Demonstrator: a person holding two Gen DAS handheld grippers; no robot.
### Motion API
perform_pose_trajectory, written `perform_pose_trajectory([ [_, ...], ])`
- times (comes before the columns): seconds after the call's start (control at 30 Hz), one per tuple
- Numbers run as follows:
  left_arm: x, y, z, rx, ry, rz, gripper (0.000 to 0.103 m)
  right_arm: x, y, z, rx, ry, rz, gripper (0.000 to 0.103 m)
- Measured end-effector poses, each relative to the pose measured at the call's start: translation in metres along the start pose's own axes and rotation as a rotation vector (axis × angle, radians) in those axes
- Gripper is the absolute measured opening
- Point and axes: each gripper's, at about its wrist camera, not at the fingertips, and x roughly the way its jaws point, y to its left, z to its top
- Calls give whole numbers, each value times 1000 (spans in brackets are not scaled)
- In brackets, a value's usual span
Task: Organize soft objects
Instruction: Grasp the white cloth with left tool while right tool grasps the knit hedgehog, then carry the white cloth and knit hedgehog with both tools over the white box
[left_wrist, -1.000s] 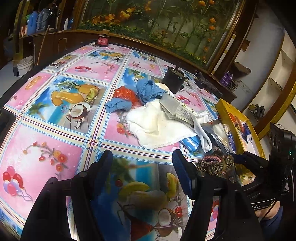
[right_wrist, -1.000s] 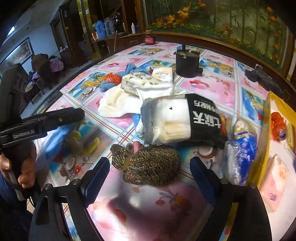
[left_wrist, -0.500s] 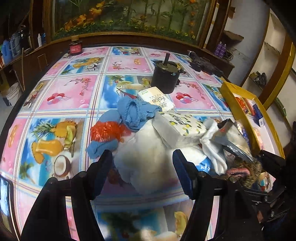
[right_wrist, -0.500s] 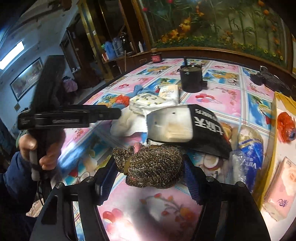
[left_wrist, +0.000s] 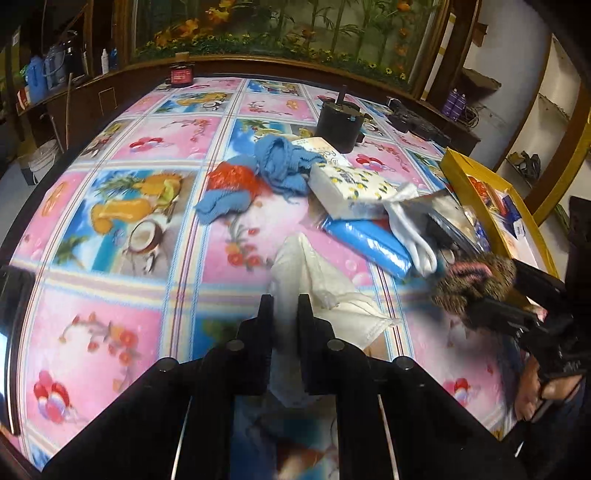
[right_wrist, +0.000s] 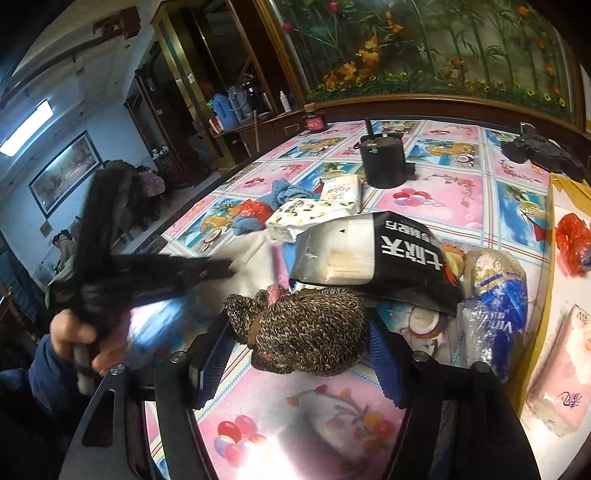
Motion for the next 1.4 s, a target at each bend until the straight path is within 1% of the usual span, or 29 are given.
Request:
perform_pose_trajectory([
  [0.07,-12,8,-12,-18,9,-24,9,2,4,0,-15,13,9,68],
  [0.23,-10,11,-22,-16,28,-18,10,17,22,-1,-86,67,1,68],
  [0.33,-10,3,-22,17,15,14,11,22,29,-1,-113,81,-15,68],
  [0.43,-7,-3,-24,42,6,50,16,29,33,-2,-129,102,-45,68],
  [0.5,-6,-4,-25,50,-3,61,16,36,35,-3,-144,129,-64,68],
  [0.6,-5,-6,-27,66,-12,74,17,39,43,-2,-176,131,-87,69],
  [0.7,-5,-10,-28,81,-20,97,17,41,47,-4,-186,139,-97,70],
  [0.8,-4,-13,-30,101,-22,116,17,45,45,-5,-162,152,-81,70],
  [0.97,-4,-14,-30,103,-18,102,20,43,35,-4,-128,137,-73,71],
  [1.03,-5,-12,-31,91,-26,96,19,42,37,-4,-134,135,-75,72],
  [1.07,-5,-11,-31,85,-31,95,16,41,40,-4,-151,128,-76,71],
  [1.17,-10,-4,-32,46,-47,70,12,37,48,-5,-196,103,-91,69],
  [1.23,-16,-1,-34,26,-76,47,12,32,50,-6,-202,81,-90,69],
  [1.3,-23,1,-35,16,-116,43,12,26,53,-6,-209,51,-83,69],
  [1.4,-27,1,-35,9,-143,55,12,14,58,-6,-221,-1,-46,68],
])
